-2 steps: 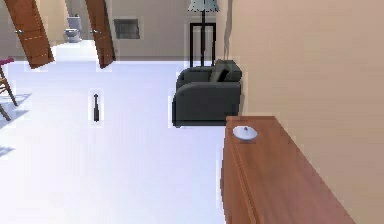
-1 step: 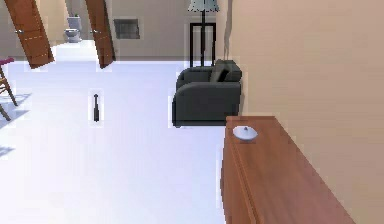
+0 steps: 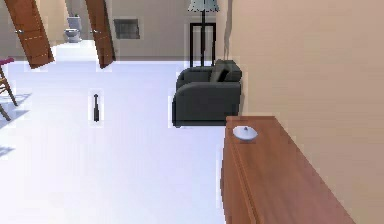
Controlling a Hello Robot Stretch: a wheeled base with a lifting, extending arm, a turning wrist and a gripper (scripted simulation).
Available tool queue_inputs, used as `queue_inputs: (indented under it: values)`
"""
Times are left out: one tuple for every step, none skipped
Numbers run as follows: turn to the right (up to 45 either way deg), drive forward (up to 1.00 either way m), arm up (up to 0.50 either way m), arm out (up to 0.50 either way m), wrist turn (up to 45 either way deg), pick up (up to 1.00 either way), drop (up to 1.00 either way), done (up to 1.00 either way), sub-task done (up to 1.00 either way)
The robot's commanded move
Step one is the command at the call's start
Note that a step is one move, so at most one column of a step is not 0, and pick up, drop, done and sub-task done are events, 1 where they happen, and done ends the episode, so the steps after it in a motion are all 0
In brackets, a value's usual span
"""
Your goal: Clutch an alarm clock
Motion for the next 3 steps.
queue_inputs:
  values:
    - [0.0,0.00,0.00,0.00,45.0,0.00,0.00,0.00,0.00]
    - [0.0,0.00,0.00,0.00,45.0,0.00,0.00,0.00,0.00]
    - [0.0,0.00,0.00,0.00,45.0,0.00,0.00,0.00,0.00]
